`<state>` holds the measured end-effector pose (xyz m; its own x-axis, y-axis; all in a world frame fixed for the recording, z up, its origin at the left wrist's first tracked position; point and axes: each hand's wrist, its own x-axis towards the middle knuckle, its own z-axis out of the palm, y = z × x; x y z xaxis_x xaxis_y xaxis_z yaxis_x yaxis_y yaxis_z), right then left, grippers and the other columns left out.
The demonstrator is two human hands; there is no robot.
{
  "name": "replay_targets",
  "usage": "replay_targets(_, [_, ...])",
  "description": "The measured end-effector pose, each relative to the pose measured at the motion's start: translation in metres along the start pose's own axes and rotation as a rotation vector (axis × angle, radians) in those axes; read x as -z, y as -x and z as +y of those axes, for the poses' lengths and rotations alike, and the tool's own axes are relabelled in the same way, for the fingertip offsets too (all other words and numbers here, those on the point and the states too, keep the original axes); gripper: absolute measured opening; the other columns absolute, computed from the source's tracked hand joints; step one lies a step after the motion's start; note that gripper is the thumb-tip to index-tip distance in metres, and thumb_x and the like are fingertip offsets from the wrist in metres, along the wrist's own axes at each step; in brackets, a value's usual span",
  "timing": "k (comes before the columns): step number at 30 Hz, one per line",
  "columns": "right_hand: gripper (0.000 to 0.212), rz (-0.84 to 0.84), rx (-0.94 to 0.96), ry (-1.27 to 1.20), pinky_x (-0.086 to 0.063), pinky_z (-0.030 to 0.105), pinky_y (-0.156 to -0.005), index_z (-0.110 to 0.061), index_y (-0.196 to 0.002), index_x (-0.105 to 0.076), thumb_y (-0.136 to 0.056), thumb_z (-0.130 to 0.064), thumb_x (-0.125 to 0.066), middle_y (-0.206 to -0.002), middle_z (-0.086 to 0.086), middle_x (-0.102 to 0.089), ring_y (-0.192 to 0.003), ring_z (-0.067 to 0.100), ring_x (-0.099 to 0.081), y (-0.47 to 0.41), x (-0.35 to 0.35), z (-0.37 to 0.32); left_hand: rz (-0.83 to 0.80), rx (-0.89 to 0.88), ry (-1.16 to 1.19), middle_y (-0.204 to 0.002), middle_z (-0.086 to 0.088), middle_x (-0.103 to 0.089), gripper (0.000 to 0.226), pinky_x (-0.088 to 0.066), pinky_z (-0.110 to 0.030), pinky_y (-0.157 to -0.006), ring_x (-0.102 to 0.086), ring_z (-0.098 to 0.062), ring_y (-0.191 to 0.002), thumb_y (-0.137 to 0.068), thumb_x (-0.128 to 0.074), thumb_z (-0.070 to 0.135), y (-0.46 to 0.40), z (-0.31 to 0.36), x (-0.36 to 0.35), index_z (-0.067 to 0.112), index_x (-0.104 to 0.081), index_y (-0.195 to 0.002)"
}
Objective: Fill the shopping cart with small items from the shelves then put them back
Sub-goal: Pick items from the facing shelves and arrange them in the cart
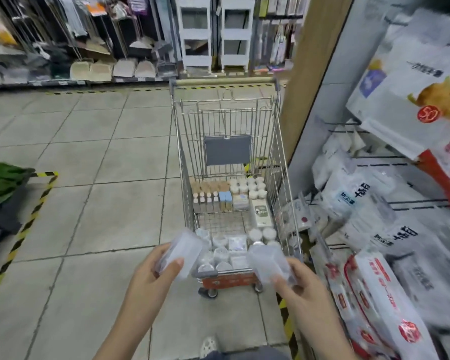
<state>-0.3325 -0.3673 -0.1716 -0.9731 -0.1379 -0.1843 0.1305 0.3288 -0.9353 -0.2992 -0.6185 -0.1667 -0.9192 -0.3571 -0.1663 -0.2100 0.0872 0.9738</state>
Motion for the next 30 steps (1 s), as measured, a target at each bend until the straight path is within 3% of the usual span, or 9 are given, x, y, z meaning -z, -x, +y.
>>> replay_targets(2, [0.017, 0.012, -0.027, 0.012, -0.046, 0.018, -0.066, -0.027, -0.097, -0.066, -0.090, -0.012, -0.062, -0.089, -0.014, -0.069, -0.077, 0.002, -0.061, -0.024, -0.004, 0.001, -0.035, 0.014, -0.010, -0.089, 0.020, -0.071, 0.020, -0.050, -0.023, -0.072, -0.063, 0.004, -0.079, -0.080, -0.063, 0.023, -0.032, 0.001, -0.007, 0.028, -0.064, -0.099])
replay_targets(7, [0.018, 0.014, -0.089, 0.023, -0.044, 0.010, -0.064, -0.026, -0.097, -0.065, -0.089, -0.011, -0.063, -0.087, -0.019, -0.069, -0.076, -0.002, -0.062, -0.081, -0.009, 0.005, -0.102, 0.090, -0.047, -0.085, 0.014, -0.071, 0.023, -0.049, -0.013, -0.062, -0.064, 0.001, -0.074, -0.092, -0.055, 0.004, -0.090, -0.005, -0.030, 0.024, -0.064, -0.097])
replay_targets(12, [0.021, -0.024, -0.165, 0.032, -0.048, 0.014, -0.066, -0.024, -0.099, -0.064, -0.089, -0.005, -0.062, -0.086, -0.010, -0.071, -0.077, -0.001, -0.064, -0.153, -0.011, 0.016, -0.088, 0.161, -0.047, -0.097, 0.012, -0.071, 0.016, -0.052, -0.032, -0.077, -0.066, -0.007, -0.088, -0.091, -0.061, 0.016, -0.142, -0.008, -0.042, 0.028, -0.064, -0.102])
replay_targets(16, [0.022, -0.062, -0.208, 0.064, -0.051, 0.019, -0.061, -0.020, -0.102, -0.064, -0.088, -0.003, -0.061, -0.085, -0.006, -0.069, -0.070, 0.000, -0.063, -0.213, -0.008, 0.028, -0.047, 0.228, -0.071, -0.094, 0.024, -0.069, 0.021, -0.048, -0.029, -0.079, -0.064, 0.004, -0.086, -0.094, -0.057, 0.014, -0.185, -0.008, -0.050, 0.031, -0.061, -0.104])
replay_targets(20, [0.025, -0.150, -0.238, 0.082, -0.045, 0.012, -0.057, -0.024, -0.107, -0.058, -0.091, -0.005, -0.058, -0.097, -0.002, -0.065, -0.076, 0.005, -0.060, -0.275, -0.007, 0.038, -0.023, 0.263, -0.163, -0.087, 0.023, -0.069, 0.025, -0.048, -0.027, -0.074, -0.064, 0.002, -0.082, -0.095, -0.053, 0.012, -0.239, -0.015, -0.067, 0.036, -0.059, -0.098])
replay_targets(22, [0.023, -0.165, -0.246, 0.104, -0.045, 0.014, -0.058, -0.027, -0.102, -0.057, -0.092, -0.007, -0.057, -0.094, -0.002, -0.066, -0.075, 0.010, -0.061, -0.304, -0.007, 0.050, -0.018, 0.277, -0.183, -0.082, 0.019, -0.068, 0.027, -0.048, -0.023, -0.071, -0.063, 0.003, -0.081, -0.095, -0.053, 0.014, -0.263, -0.020, -0.083, 0.041, -0.055, -0.095])
replay_targets(24, [0.023, -0.180, -0.279, 0.140, -0.045, 0.017, -0.057, -0.026, -0.109, -0.057, -0.093, -0.010, -0.056, -0.096, -0.002, -0.065, -0.074, 0.012, -0.061, -0.333, -0.011, 0.066, -0.029, 0.287, -0.219, -0.091, 0.021, -0.063, 0.029, -0.046, -0.019, -0.068, -0.062, 0.000, -0.083, -0.095, -0.054, 0.017, -0.285, -0.030, -0.099, 0.046, -0.050, -0.096])
replay_targets(27, [0.030, -0.192, -0.351, 0.119, -0.045, 0.017, -0.056, -0.019, -0.121, -0.056, -0.093, -0.008, -0.053, -0.103, -0.001, -0.064, -0.075, 0.011, -0.060, -0.375, -0.024, 0.095, -0.040, 0.315, -0.274, -0.100, 0.013, -0.065, 0.024, -0.047, -0.022, -0.067, -0.060, -0.005, -0.082, -0.094, -0.056, 0.021, -0.313, -0.052, -0.114, 0.041, -0.054, -0.107])
replay_targets(30, [0.034, -0.201, -0.362, 0.167, -0.044, 0.016, -0.061, -0.013, -0.127, -0.054, -0.094, -0.008, -0.053, -0.108, 0.000, -0.064, -0.081, 0.009, -0.059, -0.415, -0.038, 0.128, -0.049, 0.368, -0.316, -0.112, 0.004, -0.062, 0.033, -0.046, -0.021, -0.066, -0.061, -0.008, -0.090, -0.094, -0.056, 0.025, -0.331, -0.079, -0.127, 0.030, -0.052, -0.126])
